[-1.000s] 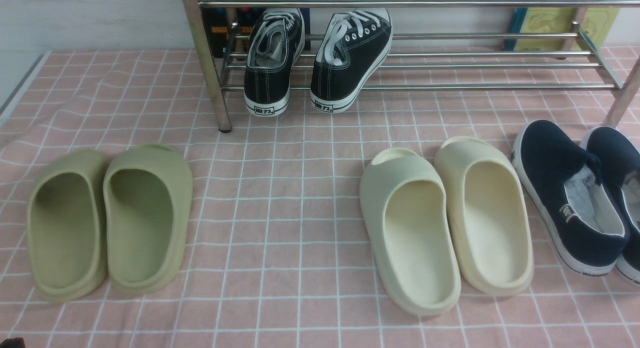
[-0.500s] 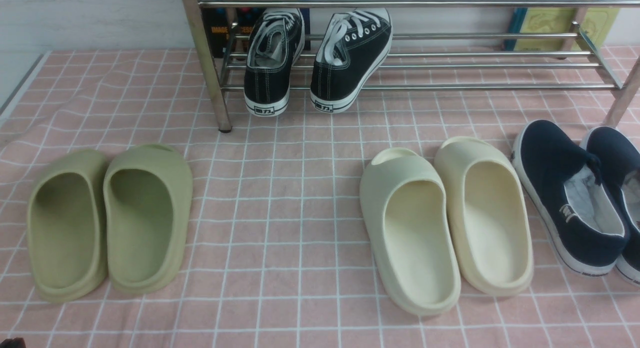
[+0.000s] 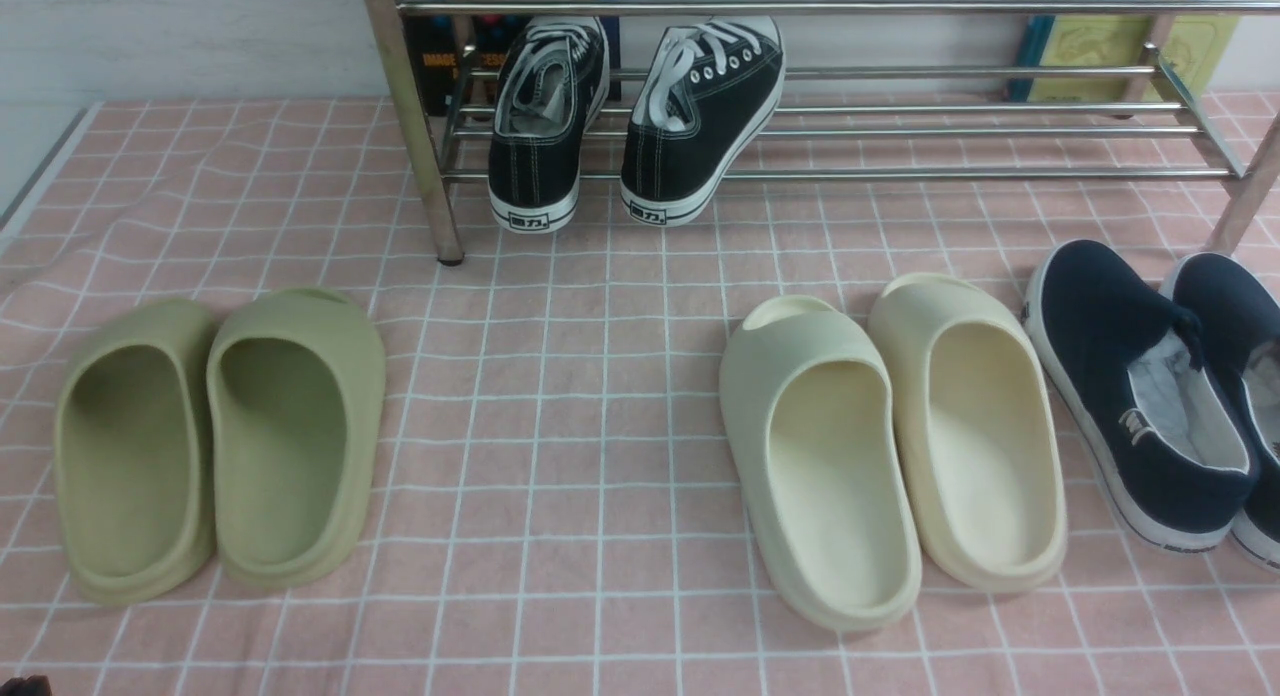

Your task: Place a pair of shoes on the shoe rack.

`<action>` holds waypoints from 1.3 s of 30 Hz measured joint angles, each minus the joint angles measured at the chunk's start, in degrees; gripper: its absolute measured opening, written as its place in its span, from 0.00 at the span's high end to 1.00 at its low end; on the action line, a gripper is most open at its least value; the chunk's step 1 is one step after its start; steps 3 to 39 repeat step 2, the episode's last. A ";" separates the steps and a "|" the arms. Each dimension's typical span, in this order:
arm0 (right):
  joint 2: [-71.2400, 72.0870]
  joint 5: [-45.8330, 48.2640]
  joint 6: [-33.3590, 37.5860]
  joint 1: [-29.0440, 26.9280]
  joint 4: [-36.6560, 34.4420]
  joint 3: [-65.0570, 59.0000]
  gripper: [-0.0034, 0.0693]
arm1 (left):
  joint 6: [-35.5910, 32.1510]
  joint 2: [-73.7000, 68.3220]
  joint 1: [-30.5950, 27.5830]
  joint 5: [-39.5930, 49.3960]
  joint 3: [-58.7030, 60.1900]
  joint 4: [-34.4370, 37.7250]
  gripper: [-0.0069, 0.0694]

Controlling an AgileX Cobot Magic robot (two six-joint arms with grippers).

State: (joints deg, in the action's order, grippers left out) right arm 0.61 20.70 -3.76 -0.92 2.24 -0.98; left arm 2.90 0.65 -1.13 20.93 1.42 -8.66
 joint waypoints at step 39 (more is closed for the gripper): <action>0.00 0.00 0.00 0.00 0.00 0.00 0.62 | 0.00 0.00 0.00 0.00 0.00 0.00 0.84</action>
